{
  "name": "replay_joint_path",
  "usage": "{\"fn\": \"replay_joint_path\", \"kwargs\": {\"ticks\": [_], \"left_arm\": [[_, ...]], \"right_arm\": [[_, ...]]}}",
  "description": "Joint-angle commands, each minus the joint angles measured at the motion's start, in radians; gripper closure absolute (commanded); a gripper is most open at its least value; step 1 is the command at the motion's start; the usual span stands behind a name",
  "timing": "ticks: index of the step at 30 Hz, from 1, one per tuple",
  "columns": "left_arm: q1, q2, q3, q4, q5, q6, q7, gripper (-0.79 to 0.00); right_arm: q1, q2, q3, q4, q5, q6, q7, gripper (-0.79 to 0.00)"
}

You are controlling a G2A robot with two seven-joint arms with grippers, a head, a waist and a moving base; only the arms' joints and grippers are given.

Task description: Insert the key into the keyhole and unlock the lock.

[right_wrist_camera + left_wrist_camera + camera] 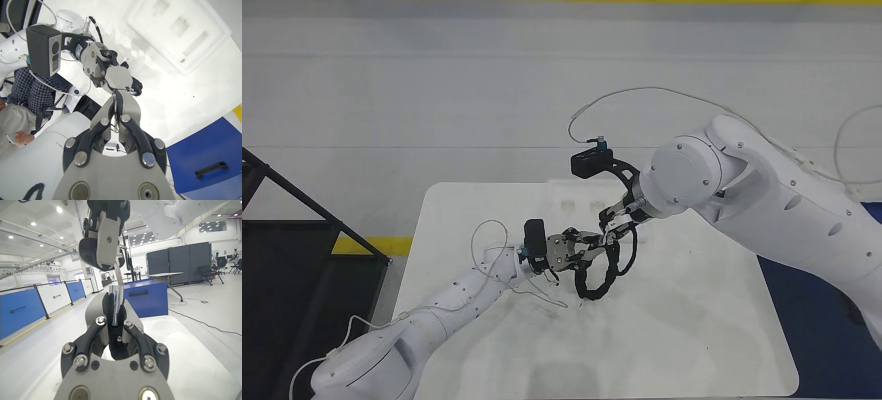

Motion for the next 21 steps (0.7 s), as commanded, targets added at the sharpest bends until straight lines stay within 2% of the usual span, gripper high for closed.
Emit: {"fn": "replay_joint_path", "kwargs": {"ticks": [1,21], "left_arm": [[0.001,0.001,0.001,0.001,0.0,0.0,0.0,0.0],[-0.002,0.004,0.012,-0.01,-0.011,0.0,0.0,0.0]], "right_arm": [[0.001,0.0,0.0,-0.001,-0.001,0.0,0.0,0.0],[-0.003,-0.002,0.011,0.001,-0.007,-0.003,0.003,0.0]]}}
